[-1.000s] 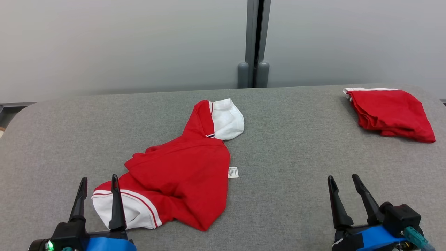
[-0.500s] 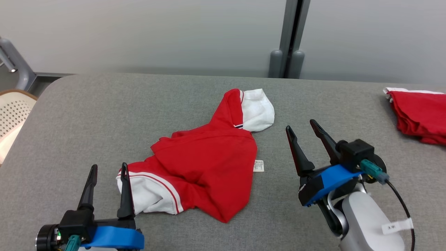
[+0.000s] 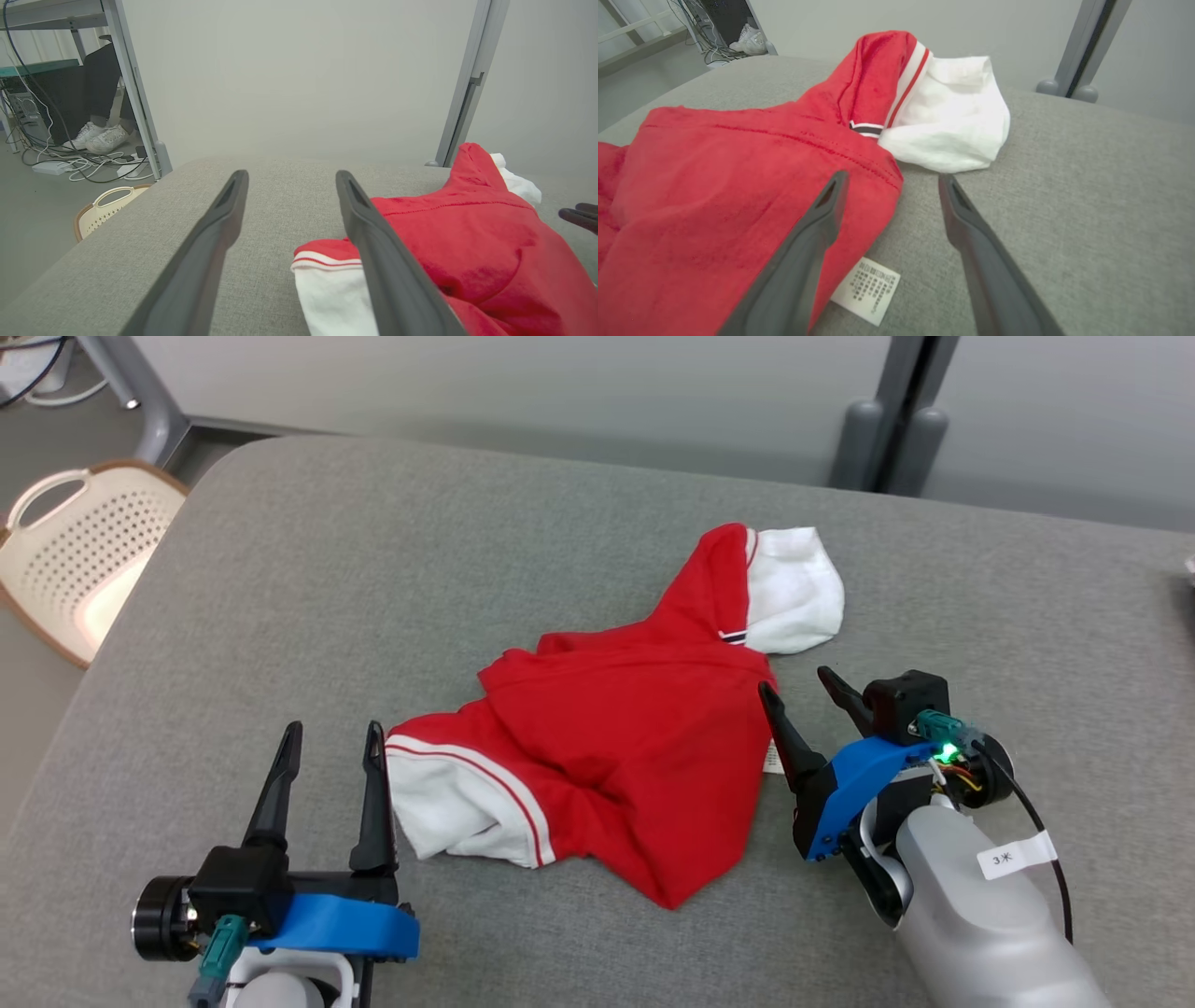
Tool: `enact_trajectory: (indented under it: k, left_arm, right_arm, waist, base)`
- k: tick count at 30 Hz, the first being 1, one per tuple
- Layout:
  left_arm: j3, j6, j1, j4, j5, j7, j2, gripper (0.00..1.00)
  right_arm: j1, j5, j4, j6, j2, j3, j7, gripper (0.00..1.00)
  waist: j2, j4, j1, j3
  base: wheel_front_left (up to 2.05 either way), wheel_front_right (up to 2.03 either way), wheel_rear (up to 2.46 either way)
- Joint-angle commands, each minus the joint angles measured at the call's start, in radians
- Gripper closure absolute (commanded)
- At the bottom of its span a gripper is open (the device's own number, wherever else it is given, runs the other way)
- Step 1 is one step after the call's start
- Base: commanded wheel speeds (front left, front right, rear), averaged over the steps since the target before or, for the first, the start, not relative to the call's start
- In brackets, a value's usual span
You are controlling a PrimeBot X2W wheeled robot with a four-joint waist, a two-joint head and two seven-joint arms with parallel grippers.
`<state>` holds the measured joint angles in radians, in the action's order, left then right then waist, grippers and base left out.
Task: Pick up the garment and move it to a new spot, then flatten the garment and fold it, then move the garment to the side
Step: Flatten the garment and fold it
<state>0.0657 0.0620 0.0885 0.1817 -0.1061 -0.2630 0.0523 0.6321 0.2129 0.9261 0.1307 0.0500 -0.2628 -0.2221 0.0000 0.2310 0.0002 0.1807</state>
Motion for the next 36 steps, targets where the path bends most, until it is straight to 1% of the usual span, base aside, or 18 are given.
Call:
enact_trajectory:
  k: [1,7,12,13,14,15,17,19,25,27,28,29,30,36]
  left_arm:
    - [0.005,0.002,0.019,0.004,-0.007,-0.002,-0.001,0.00]
    - [0.030,-0.005,0.039,0.012,-0.022,-0.002,-0.002,0.00]
    - [0.039,-0.008,0.044,0.018,-0.032,-0.002,-0.002,0.00]
    - [0.042,-0.008,0.047,0.019,-0.034,-0.002,-0.002,0.00]
    - [0.045,-0.008,0.048,0.020,-0.033,-0.002,-0.002,0.00]
    - [0.049,-0.008,0.049,0.021,-0.034,-0.002,-0.002,0.00]
    - [0.054,-0.010,0.052,0.022,-0.036,-0.002,-0.002,0.00]
    - [0.054,-0.011,0.053,0.023,-0.035,-0.002,-0.002,0.00]
    - [0.041,-0.008,0.031,0.024,-0.025,-0.002,-0.002,0.00]
    - [0.032,-0.005,0.022,0.025,-0.023,-0.002,-0.002,0.00]
    - [0.029,-0.003,0.013,0.023,-0.022,-0.002,-0.002,0.00]
    - [0.029,-0.003,0.013,0.023,-0.022,-0.002,-0.002,0.00]
    - [0.028,-0.003,0.008,0.022,-0.023,-0.002,-0.002,0.00]
    - [0.021,-0.003,-0.018,0.023,-0.022,-0.002,-0.002,0.00]
  right_arm:
    - [0.026,0.011,0.038,0.000,0.001,-0.009,-0.007,0.00]
    - [0.052,0.075,0.157,0.000,0.001,-0.045,-0.018,0.00]
    - [0.040,0.183,0.165,0.000,0.000,-0.121,-0.023,0.00]
    - [0.042,0.199,0.162,0.000,0.000,-0.139,-0.025,0.49]
    - [0.043,0.219,0.159,0.000,0.000,-0.155,-0.028,0.71]
    - [0.039,0.249,0.152,0.000,0.000,-0.171,-0.028,1.00]
    - [0.038,0.293,0.147,0.000,0.000,-0.197,-0.030,1.00]
    - [0.051,0.312,0.153,0.000,0.001,-0.218,-0.036,1.00]
    - [0.053,0.319,0.149,0.000,0.001,-0.221,-0.044,1.00]
    - [0.037,0.298,0.112,0.000,0.007,-0.190,-0.044,1.00]
    - [-0.003,0.273,0.062,0.000,0.022,-0.150,-0.044,1.00]
    - [-0.003,0.273,0.062,0.000,0.022,-0.150,-0.044,1.00]
    - [-0.026,0.262,0.035,0.000,0.029,-0.133,-0.044,1.00]
    - [-0.185,0.196,-0.168,0.000,0.055,-0.028,-0.044,1.00]
  waist:
    - [0.0000,0.028,-0.0002,0.027]
    - [0.0000,0.054,-0.0002,0.046]
    - [0.0000,0.054,-0.0002,0.049]
    - [0.0000,0.053,-0.0002,0.050]
    - [0.0000,0.053,-0.0002,0.050]
    - [0.0000,0.052,-0.0002,0.050]
    - [0.0000,0.050,-0.0002,0.049]
    - [0.0000,0.045,-0.0002,0.044]
    - [0.0000,0.008,-0.0002,0.019]
    - [0.0000,-0.015,-0.0002,0.004]
    - [0.0000,-0.036,-0.0002,-0.012]
    - [0.0000,-0.036,-0.0002,-0.012]
    - [0.0000,-0.047,-0.0002,-0.020]
    - [0.0000,-0.114,-0.0002,-0.059]
  base:
    - [0.00,0.00,0.00]
    - [0.00,0.00,0.00]
    - [0.00,0.00,0.00]
    - [0.00,0.00,0.00]
    - [0.00,0.00,0.00]
    - [0.00,0.00,0.00]
    - [0.00,0.00,0.00]
    - [0.00,0.00,0.00]
    - [0.00,0.00,0.00]
    - [0.00,0.00,0.00]
    - [0.00,0.00,0.00]
    - [0.00,0.00,0.00]
    - [0.00,0.00,0.00]
    - [0.00,0.00,0.00]
